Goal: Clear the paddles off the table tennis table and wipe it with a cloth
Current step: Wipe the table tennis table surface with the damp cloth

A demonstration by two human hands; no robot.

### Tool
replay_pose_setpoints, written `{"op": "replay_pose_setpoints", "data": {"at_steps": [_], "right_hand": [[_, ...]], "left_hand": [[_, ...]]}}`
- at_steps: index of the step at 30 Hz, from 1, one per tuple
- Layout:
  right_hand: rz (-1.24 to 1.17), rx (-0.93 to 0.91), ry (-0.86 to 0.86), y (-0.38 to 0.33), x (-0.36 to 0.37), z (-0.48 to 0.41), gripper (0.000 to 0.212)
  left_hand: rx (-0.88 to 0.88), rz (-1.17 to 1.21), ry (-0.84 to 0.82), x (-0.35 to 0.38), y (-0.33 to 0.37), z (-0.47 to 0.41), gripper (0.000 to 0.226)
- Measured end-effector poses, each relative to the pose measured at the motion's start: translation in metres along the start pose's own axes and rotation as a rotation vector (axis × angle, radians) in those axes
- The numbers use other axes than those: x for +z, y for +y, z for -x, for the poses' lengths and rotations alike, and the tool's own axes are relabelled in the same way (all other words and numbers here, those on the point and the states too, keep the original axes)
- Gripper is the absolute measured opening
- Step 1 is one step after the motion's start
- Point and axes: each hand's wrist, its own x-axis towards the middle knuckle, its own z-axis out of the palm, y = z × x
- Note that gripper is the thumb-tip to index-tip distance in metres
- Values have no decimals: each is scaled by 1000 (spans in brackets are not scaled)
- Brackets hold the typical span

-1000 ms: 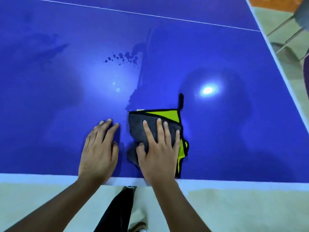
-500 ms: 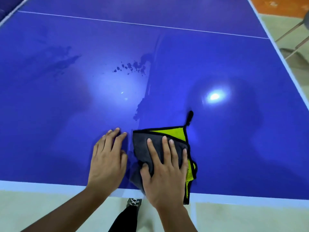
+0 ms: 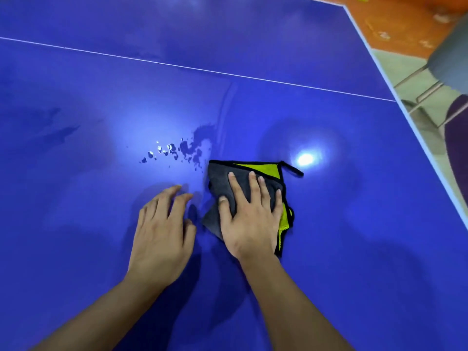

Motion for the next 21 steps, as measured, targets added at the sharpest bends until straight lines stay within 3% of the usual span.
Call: {"op": "replay_pose_setpoints", "data": {"at_steps": [4,8,16,21], "right_hand": [[35,-5,-39,9,3,-79,62],[58,-2,-59,16,3,-142,62],[7,-76,-80,28,3,-207,61],[6,-156,-93,37,4,-249,59]], "left_hand": [[-31,14,-17,11,3,-45,45],[46,-22,33,18,10,-70,44],[264,-16,4,51,62,-80,51],[296,32,51,83,106,-90,50]]}}
